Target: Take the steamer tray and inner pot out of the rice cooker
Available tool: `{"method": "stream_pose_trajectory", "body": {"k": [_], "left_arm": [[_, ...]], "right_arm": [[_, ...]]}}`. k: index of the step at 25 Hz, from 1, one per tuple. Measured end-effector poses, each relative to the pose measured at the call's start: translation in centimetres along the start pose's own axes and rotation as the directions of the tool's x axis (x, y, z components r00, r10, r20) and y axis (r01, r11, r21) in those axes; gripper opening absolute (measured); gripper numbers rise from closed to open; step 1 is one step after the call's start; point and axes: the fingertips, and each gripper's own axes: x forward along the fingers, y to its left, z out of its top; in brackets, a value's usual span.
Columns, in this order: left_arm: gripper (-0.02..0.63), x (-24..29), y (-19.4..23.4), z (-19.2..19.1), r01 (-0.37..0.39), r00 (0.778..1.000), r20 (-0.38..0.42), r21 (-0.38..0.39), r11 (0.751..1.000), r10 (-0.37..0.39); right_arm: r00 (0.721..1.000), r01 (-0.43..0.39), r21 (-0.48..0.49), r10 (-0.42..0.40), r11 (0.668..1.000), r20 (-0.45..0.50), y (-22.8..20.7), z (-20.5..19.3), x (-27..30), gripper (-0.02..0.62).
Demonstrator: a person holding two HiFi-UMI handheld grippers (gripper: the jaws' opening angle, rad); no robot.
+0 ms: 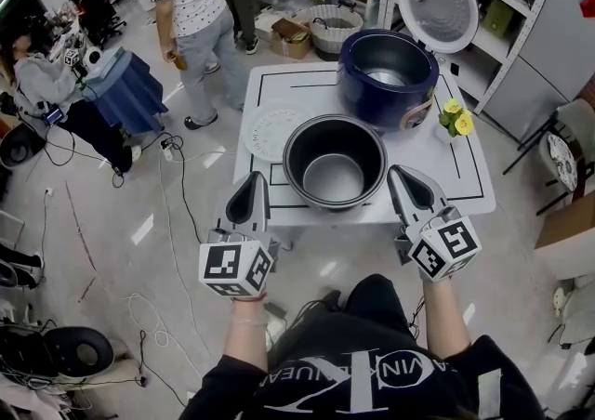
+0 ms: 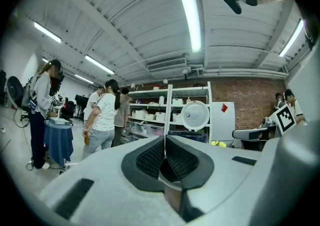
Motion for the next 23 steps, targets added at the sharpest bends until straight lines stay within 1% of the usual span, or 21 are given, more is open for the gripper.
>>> {"method": "stream_pose_trajectory", "body": {"k": [8,15,23], "left_arm": [[0.014,-0.3,-0.1,0.0,-0.007,1.000,-0.007,0.002,1.000,0.007],[0.014,-0.4,0.1,-0.1,-0.017,1.000,-0.010,-0.002,1.000,0.017],[0.014,-0.1,0.5,-0.3,-0.010,1.000,-0.016,-0.002,1.000,0.010]], "right_arm": [[1.000,0.003,0.010,-0.003,1.000,0.000,-0.1,-0.1,-0.1,-0.002],[1.000,-0.012,0.012,0.012,1.000,-0.009,0.1,-0.4,0.0,-0.002],[1.000,-0.001,0.027,0.001,1.000,-0.013,-0.1,-1.1,0.4,-0.002]]}}
